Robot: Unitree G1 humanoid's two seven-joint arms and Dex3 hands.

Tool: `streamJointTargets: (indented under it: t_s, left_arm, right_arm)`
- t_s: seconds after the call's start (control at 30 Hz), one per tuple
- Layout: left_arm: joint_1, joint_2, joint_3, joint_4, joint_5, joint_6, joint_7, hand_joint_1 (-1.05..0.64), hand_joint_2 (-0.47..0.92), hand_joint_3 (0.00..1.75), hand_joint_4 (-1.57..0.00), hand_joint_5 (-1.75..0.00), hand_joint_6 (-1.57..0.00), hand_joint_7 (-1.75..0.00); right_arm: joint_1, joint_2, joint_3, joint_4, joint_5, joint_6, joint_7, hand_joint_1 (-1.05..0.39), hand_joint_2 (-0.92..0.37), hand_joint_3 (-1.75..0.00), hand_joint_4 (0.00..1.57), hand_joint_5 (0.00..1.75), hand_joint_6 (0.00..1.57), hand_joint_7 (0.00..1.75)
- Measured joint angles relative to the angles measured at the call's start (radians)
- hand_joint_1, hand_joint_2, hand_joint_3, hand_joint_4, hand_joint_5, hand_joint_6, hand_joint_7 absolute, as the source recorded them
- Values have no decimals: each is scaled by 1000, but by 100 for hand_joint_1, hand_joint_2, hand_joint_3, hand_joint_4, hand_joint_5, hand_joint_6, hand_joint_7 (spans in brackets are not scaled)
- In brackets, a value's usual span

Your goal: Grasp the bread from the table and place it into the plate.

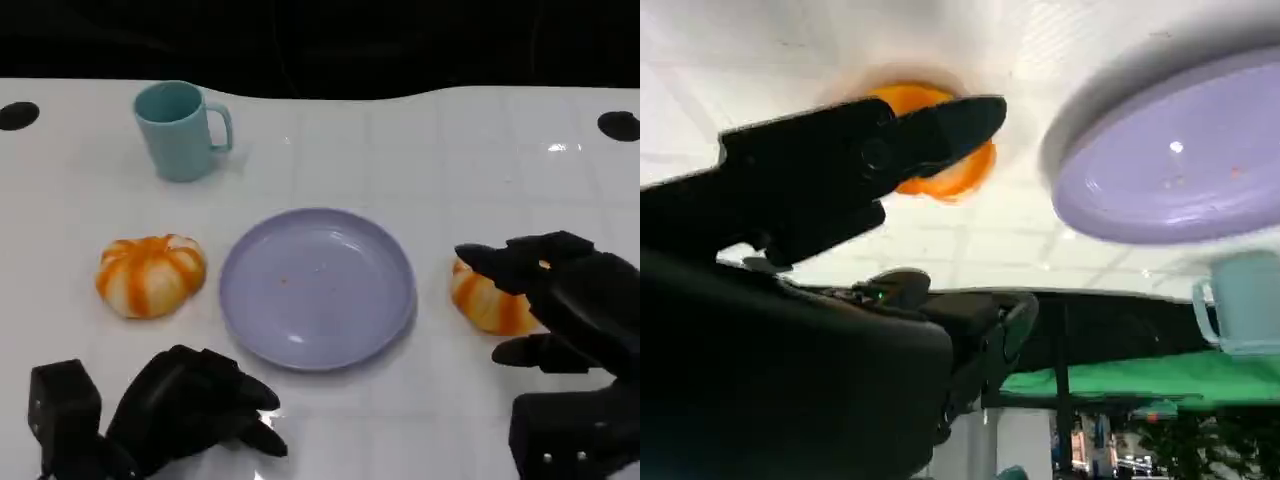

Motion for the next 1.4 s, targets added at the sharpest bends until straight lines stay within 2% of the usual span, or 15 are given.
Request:
streamJointTargets:
  t_s: [0.23,0.63,0.93,1.1,1.27,1.33,1.37,1.4]
  left_arm:
    - [2,-1,-1,-3,0,-2,0,-105,76,0,-157,-23,-157,-2]
    - [3,-2,-1,-6,-1,-2,0,-105,76,0,-157,-22,-157,-1]
    - [8,-2,-1,-14,-1,-4,0,-105,76,0,-157,-22,-157,-1]
    - [16,-2,-6,-27,0,-3,6,-105,76,0,-157,-22,-157,-2]
    - [19,-2,-10,-38,0,1,6,-105,76,0,-157,-23,-157,-2]
    - [21,-1,-10,-47,0,7,6,-105,76,0,-157,-24,-157,-3]
    - [23,-1,-10,-50,0,10,6,-105,76,0,-157,-24,-157,-3]
    - [24,-1,-11,-52,0,13,6,-105,76,0,-157,-24,-157,-3]
  right_arm:
    - [-81,2,79,132,-64,51,-65,-52,-84,0,23,26,30,1]
    - [-213,4,168,357,-93,91,-157,-52,-84,-1,26,24,31,1]
    - [-284,24,230,529,-86,81,-230,-47,-85,0,36,21,40,3]
    - [-316,45,245,607,-62,65,-254,-43,-86,-1,41,19,43,3]
    - [-343,56,247,683,-23,32,-286,-31,-86,0,55,18,53,4]
    - [-353,65,250,713,-12,19,-314,-23,-88,-1,76,26,63,7]
    - [-359,71,252,729,-10,15,-332,-22,-88,-1,80,28,65,7]
    - [-364,75,256,742,-10,13,-349,-19,-90,-4,81,73,77,7]
